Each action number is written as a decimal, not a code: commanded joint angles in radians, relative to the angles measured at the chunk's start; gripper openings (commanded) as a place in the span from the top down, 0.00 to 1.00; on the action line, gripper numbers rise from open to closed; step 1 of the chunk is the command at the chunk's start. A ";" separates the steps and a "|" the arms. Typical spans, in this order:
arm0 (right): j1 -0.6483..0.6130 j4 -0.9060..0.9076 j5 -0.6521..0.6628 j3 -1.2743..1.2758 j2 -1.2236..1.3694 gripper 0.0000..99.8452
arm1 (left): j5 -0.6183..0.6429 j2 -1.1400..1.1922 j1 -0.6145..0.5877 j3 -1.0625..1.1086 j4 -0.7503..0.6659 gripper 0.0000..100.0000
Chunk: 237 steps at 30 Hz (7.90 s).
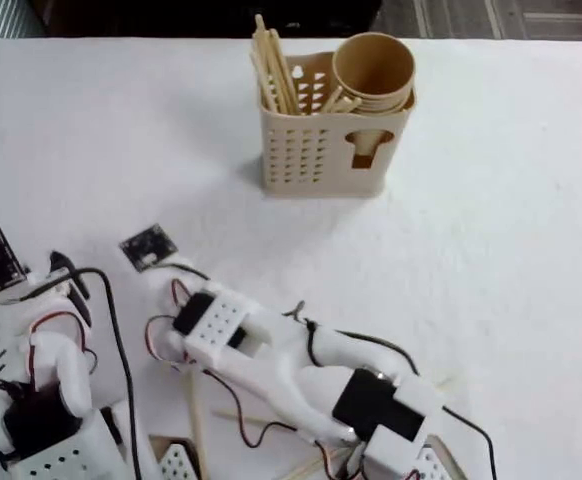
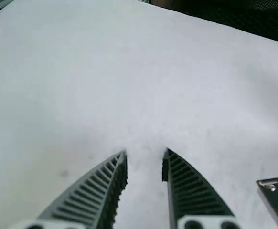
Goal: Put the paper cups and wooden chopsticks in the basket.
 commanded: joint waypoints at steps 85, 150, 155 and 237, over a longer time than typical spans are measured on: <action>0.937 -0.137 0.098 -0.269 -0.992 0.98 | -0.172 -0.019 0.042 0.511 -0.120 0.86; 0.920 -0.576 0.184 -0.269 -0.659 0.98 | -0.175 -0.019 0.042 0.511 -0.121 0.86; 0.918 -0.575 0.236 -0.377 -0.499 0.98 | -0.175 -0.019 0.042 0.511 -0.121 0.86; 0.601 0.125 0.997 0.365 -0.148 0.98 | -0.172 -0.019 0.042 0.511 -0.121 0.86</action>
